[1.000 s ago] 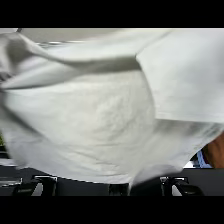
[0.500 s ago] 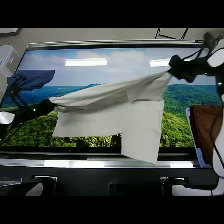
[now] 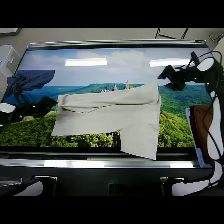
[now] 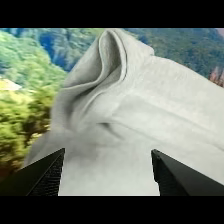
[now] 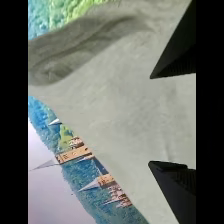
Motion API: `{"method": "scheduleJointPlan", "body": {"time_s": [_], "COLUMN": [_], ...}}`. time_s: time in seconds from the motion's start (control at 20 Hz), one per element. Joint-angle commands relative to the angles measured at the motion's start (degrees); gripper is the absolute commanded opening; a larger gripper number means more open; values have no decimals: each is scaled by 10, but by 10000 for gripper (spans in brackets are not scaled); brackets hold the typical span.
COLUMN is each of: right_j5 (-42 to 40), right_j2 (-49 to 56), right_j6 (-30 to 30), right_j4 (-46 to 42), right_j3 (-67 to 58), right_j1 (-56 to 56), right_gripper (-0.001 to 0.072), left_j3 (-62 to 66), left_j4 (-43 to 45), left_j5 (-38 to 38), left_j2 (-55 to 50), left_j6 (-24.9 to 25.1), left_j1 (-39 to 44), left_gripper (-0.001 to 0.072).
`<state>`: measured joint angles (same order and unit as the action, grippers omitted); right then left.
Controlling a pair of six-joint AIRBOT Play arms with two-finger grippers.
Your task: Fold the clothes and pants, and hang the long-sleeved shirts on hangers.
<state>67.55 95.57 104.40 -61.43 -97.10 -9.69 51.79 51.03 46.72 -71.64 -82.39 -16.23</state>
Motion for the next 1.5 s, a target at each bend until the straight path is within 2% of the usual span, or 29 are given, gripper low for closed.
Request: {"method": "scheduleJointPlan", "body": {"time_s": [0.0,0.05,0.15,0.3,0.4,0.45,0.6,0.8,0.85,0.95,1.0,1.15,1.35,1.45], "right_j5": [164,212,268,284,277,276,274,273,273,268,263,210,95,65], "right_j2": [-12,-12,-13,-20,-24,-24,-25,-25,-25,-25,-25,-25,-24,-23], "right_j6": [-57,-56,-57,-85,-94,-97,-107,-108,-108,-108,-108,-122,-169,-172], "right_j4": [-65,-91,-103,-102,-97,-97,-93,-92,-94,-98,-98,-66,65,65], "right_j3": [-3,9,49,104,123,125,125,125,125,134,150,237,327,343], "right_j1": [-81,-108,-139,-132,-121,-117,-106,-103,-103,-103,-103,-103,-103,-86], "right_gripper": [594,571,556,556,556,556,556,556,555,535,535,536,536,536], "left_j3": [50,41,-7,-73,-86,-85,-85,-85,-85,-84,-81,-68,-63,-63], "left_j4": [146,173,157,80,38,19,-28,-31,-30,-30,-30,-31,-31,-31], "left_j5": [214,246,273,271,263,263,247,224,224,222,222,223,229,229], "left_j2": [-5,-7,-21,-50,-73,-85,-106,-115,-118,-118,-118,-110,-78,-62], "left_j6": [1,1,23,112,141,151,167,166,166,167,167,166,166,166], "left_j1": [-120,-151,-195,-204,-196,-191,-172,-133,-126,-122,-123,-123,-122,-117], "left_gripper": [573,560,534,506,493,433,415,399,319,49,21,20,20,20]}}
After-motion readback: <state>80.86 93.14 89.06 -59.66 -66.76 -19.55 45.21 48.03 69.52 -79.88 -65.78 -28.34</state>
